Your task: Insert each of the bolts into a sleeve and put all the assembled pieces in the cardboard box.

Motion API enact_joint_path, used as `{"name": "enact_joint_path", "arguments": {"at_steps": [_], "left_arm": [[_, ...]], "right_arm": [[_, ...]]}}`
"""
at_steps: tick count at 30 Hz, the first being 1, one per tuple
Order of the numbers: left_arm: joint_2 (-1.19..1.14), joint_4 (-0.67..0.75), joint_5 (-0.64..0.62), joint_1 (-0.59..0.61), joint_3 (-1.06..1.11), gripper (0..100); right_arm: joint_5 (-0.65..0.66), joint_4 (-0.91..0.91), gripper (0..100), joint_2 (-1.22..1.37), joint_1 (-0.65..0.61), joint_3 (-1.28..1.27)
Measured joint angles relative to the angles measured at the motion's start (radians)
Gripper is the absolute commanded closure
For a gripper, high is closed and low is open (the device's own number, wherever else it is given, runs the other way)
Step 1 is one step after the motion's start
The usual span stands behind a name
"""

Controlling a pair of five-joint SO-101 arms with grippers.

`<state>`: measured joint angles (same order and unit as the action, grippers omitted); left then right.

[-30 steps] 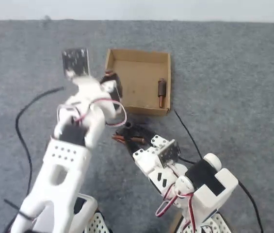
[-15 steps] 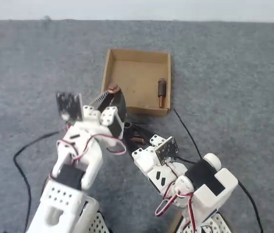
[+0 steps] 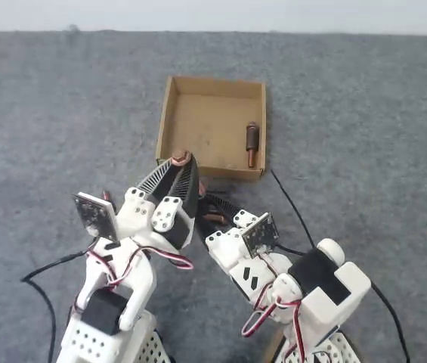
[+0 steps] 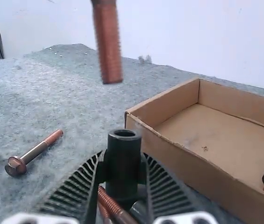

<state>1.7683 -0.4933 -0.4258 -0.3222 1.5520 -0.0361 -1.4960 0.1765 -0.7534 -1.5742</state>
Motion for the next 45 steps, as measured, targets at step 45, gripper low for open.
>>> {"name": "enact_joint_path", "arguments": {"at_steps": [45], "left_arm": [[0.008,-0.038,-0.005,-0.006,0.066,99]], "right_arm": [[0.054,-0.103,99.2,0.0,0.002,-0.054]]}}
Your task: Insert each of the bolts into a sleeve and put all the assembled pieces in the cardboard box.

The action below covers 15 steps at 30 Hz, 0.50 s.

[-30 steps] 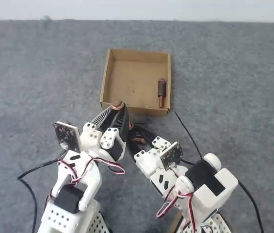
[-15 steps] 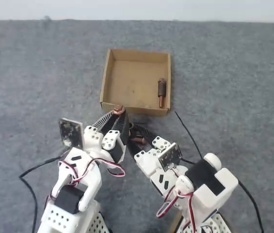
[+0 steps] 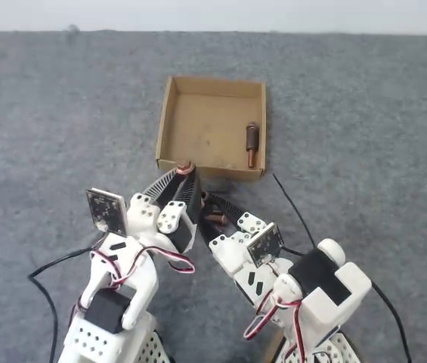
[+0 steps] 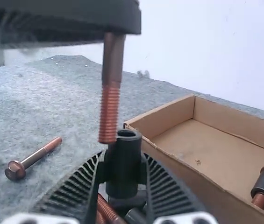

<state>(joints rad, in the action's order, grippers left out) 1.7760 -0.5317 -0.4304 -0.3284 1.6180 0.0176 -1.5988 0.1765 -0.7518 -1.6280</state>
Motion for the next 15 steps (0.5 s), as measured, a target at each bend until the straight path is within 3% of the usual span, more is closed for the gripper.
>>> {"name": "enact_joint_path", "arguments": {"at_steps": [5,15], "left_arm": [[0.003,0.117,0.0,0.0,0.054,99],[0.003,0.149,0.0,0.044,0.061,99]], "right_arm": [[0.0,0.0,99.2,0.0,-0.003,0.0],[0.0,0.0,99.2,0.0,-0.005,-0.002]]}}
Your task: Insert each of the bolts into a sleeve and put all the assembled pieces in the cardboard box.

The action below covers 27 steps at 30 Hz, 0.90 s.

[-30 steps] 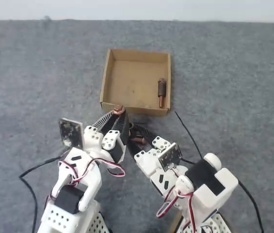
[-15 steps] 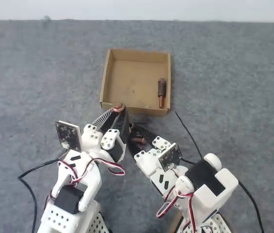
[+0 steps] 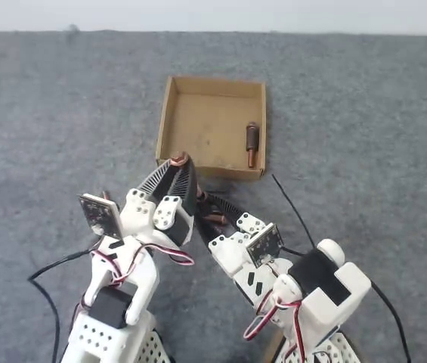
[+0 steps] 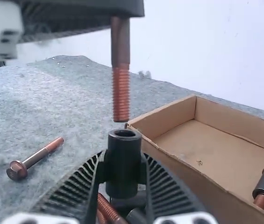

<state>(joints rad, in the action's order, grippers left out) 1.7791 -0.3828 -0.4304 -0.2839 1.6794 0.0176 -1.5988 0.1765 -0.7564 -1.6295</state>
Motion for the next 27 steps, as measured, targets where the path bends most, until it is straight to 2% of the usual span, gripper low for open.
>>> {"name": "enact_joint_path", "arguments": {"at_steps": [15,27], "left_arm": [[0.018,-0.074,0.006,-0.051,-0.002,99],[0.018,-0.077,0.048,-0.052,-0.002,99]], "right_arm": [[0.0,0.0,99.2,0.0,-0.002,0.0],[0.0,0.0,99.2,0.0,-0.002,0.0]]}}
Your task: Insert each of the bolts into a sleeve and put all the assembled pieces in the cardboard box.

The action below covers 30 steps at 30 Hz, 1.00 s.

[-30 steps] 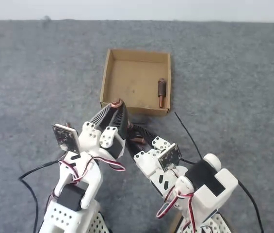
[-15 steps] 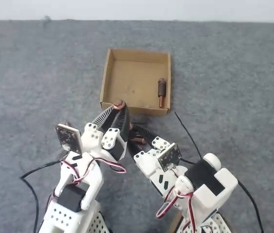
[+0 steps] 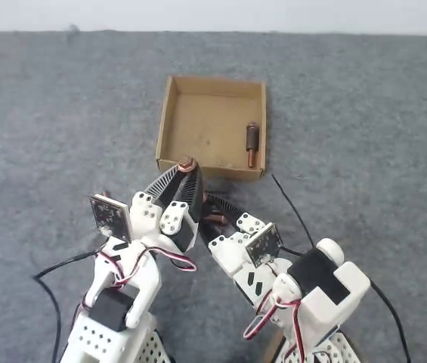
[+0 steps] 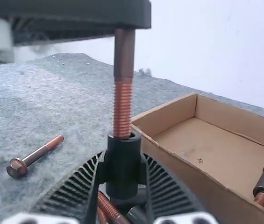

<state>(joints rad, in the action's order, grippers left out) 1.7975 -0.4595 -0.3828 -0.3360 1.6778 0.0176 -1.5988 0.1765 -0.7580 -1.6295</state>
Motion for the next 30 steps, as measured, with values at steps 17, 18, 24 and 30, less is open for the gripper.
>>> {"name": "enact_joint_path", "arguments": {"at_steps": [17,18,24,30], "left_arm": [[0.003,-0.034,0.049,0.0,0.006,99],[0.003,-0.037,0.052,0.0,0.006,99],[0.003,-0.037,0.055,0.0,0.006,99],[0.003,-0.037,0.055,0.0,0.006,99]], "right_arm": [[0.051,0.002,99.2,0.006,0.0,0.0],[0.058,0.002,99.2,0.006,0.0,0.0],[0.061,0.002,99.2,0.006,0.0,0.0],[0.063,0.002,99.2,0.006,0.0,0.0]]}}
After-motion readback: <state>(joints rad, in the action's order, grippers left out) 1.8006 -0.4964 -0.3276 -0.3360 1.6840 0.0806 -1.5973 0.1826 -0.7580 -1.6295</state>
